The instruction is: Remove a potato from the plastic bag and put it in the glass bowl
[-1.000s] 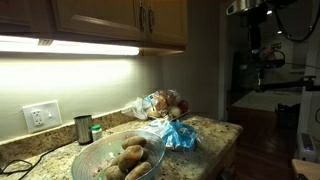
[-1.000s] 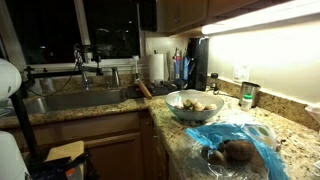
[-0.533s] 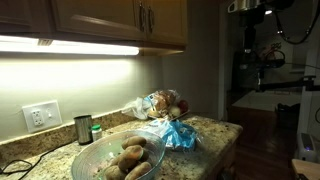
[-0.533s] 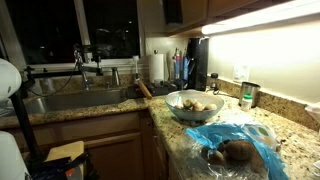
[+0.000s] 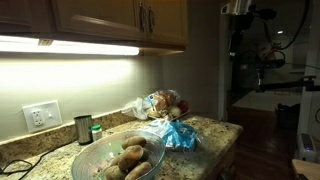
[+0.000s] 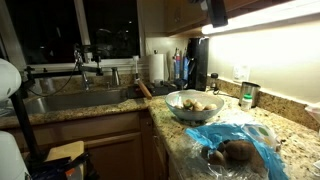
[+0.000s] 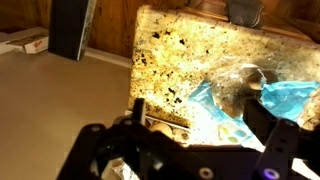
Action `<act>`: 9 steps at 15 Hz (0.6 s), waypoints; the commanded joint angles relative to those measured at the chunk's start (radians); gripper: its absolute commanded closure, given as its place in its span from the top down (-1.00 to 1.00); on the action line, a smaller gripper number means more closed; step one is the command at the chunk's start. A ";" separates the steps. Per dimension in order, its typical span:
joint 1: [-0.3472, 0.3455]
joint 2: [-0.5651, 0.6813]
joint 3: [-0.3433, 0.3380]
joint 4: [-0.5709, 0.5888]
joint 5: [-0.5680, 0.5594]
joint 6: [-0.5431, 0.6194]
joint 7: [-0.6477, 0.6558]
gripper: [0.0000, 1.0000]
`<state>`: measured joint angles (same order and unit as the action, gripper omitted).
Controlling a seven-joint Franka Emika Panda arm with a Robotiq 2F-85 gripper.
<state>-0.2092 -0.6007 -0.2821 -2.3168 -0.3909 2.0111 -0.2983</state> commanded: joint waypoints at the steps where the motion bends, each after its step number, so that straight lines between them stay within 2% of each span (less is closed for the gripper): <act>1: 0.018 0.123 -0.024 0.055 0.041 0.058 -0.030 1.00; 9: 0.015 0.330 -0.029 0.184 0.187 0.055 -0.109 1.00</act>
<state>-0.2079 -0.3253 -0.2937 -2.1850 -0.2590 2.0729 -0.3541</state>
